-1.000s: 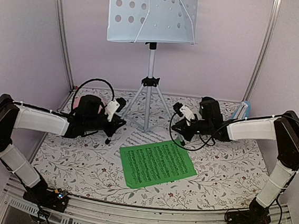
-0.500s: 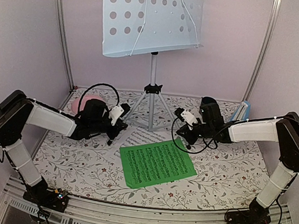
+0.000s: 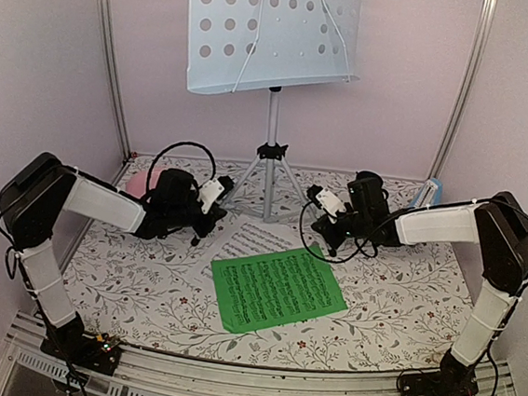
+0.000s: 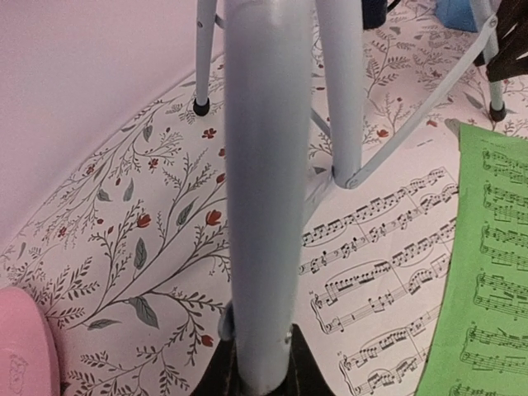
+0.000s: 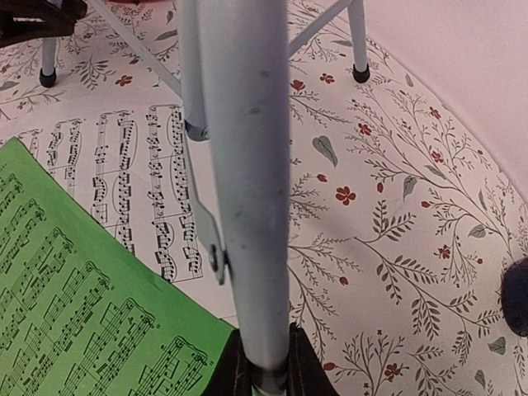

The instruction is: Set up the instrument practice props

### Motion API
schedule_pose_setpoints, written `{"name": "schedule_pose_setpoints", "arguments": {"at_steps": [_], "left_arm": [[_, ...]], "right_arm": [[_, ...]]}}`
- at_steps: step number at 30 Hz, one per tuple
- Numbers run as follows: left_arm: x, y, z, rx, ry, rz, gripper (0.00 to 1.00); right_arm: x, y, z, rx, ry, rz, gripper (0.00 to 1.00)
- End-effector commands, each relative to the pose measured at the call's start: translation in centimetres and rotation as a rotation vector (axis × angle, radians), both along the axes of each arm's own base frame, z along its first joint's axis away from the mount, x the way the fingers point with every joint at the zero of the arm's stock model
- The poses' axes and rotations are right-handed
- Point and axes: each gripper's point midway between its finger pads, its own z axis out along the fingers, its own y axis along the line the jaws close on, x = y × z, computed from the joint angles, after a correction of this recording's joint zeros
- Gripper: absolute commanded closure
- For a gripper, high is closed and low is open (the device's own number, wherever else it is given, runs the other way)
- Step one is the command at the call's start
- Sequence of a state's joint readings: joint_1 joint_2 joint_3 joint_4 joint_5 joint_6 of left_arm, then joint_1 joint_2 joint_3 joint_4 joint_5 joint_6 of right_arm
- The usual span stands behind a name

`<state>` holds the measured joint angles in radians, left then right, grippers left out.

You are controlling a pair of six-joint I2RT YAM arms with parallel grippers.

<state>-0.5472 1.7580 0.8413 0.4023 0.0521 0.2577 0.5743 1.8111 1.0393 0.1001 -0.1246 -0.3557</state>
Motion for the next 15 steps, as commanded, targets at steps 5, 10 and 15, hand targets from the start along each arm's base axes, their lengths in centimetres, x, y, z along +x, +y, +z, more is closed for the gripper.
{"name": "schedule_pose_setpoints", "arguments": {"at_steps": [5,10,15], "left_arm": [[3.9,9.9,-6.8,0.313,0.134,0.309,1.0],[4.5,9.5,-6.8,0.32,0.128,0.291,0.95],[3.8,8.6,-4.9,0.287,0.109,0.278,0.77]], "right_arm": [[3.1,-9.4,-3.4,-0.205,0.074,-0.324,1.0],[3.1,-8.2,-3.7,-0.198,0.088,-0.284,1.0],[2.5,-6.3,-3.7,-0.209,0.092,-0.228,1.0]]}}
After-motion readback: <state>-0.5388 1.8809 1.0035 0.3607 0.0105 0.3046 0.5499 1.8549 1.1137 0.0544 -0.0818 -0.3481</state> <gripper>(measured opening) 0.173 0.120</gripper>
